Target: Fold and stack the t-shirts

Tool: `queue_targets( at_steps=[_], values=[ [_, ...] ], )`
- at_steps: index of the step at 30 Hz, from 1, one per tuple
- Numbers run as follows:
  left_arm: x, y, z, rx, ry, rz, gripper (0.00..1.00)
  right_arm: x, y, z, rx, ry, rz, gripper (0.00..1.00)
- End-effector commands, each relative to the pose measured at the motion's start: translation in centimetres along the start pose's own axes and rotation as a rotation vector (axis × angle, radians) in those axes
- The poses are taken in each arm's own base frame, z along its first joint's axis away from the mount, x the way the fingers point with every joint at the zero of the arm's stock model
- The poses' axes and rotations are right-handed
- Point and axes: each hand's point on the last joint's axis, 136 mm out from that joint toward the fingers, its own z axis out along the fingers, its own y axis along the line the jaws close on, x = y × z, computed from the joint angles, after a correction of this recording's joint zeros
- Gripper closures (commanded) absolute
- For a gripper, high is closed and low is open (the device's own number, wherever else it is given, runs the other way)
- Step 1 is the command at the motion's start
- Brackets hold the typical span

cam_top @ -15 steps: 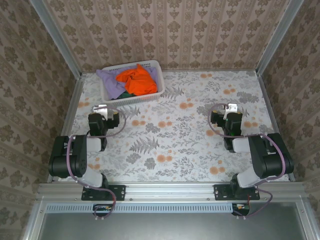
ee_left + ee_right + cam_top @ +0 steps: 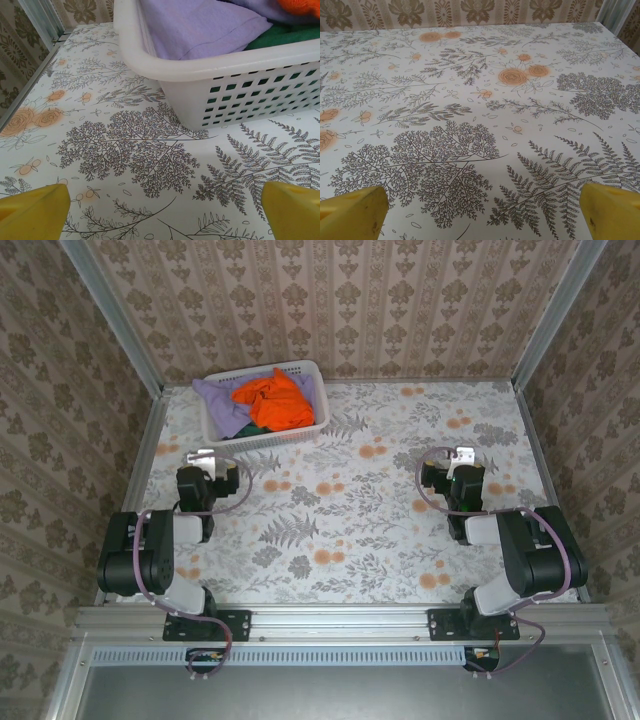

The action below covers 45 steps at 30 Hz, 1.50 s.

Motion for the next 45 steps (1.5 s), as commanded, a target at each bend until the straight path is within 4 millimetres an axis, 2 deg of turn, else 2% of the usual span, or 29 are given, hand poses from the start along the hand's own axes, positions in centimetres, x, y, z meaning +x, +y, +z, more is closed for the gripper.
queue_targets(
  at_steps=[1,13,17,20,22,23,25,27,30,32,35,37,38,40,41,44,45],
  values=[
    [-0.9,0.0,0.4,0.007,-0.022,0.013,0.00,-1.4,-0.2,0.4,0.018,-0.040,0.007,0.00],
    [-0.9,0.0,0.4,0.009,-0.023,0.013,0.00,-1.4,-0.2,0.4,0.019,-0.040,0.007,0.00],
    [-1.6,0.3,-0.3,-0.006,-0.047,0.009,0.00,-1.7,-0.6,0.2,0.047,-0.050,0.016,0.00],
    [-3.8,0.3,-2.1,-0.032,-0.070,0.029,0.00,-2.2,-0.7,-0.8,0.051,-0.088,0.017,0.00],
    [-6.0,-0.4,-3.5,-0.033,-0.104,0.075,0.00,-2.9,-0.8,-1.6,0.073,-0.129,0.010,0.00],
    [-7.4,-1.3,-4.4,-0.021,-0.138,0.099,0.00,-3.6,-1.4,-2.3,0.144,-0.127,0.006,0.00],
    [-10.4,-2.6,-6.5,0.007,-0.230,0.092,0.00,-6.1,-1.8,-4.0,0.164,-0.130,0.015,0.00],
    [-13.3,-3.2,-8.3,0.045,-0.316,0.002,0.00,-7.8,-2.0,-5.7,0.144,-0.166,0.069,0.00],
    [-16.5,-3.4,-10.0,0.099,-0.384,-0.153,0.00,-10.3,-1.3,-8.3,0.050,-0.222,0.191,0.00],
    [-17.3,-2.4,-10.3,0.083,-0.371,-0.307,0.00,-12.0,-0.4,-9.9,-0.042,-0.268,0.238,0.00],
    [-17.1,-1.1,-10.5,0.076,-0.308,-0.489,0.00,-14.0,0.4,-11.7,-0.137,-0.330,0.360,0.00],
    [-17.5,-0.8,-10.7,0.118,-0.313,-0.561,0.00,-13.9,-1.3,-12.0,-0.069,-0.293,0.560,0.00],
    [-17.3,-0.3,-10.7,0.108,-0.304,-0.626,0.00,-13.1,-1.4,-11.7,-0.049,-0.216,0.580,0.00],
    [-17.2,0.3,-10.6,0.090,-0.285,-0.689,0.00,-13.4,0.3,-11.4,-0.125,-0.131,0.539,0.00],
    [-17.7,-0.1,-10.3,0.113,-0.274,-0.675,0.00,-13.2,1.0,-11.1,-0.151,-0.082,0.576,0.00],
    [-18.3,-1.9,-8.5,0.155,-0.158,-0.649,0.00,-13.7,5.8,-10.5,-0.414,-0.021,0.628,0.00],
    [-18.3,-2.7,-7.6,0.163,-0.099,-0.628,0.00,-12.8,7.3,-9.9,-0.463,0.026,0.655,0.00]
  ],
)
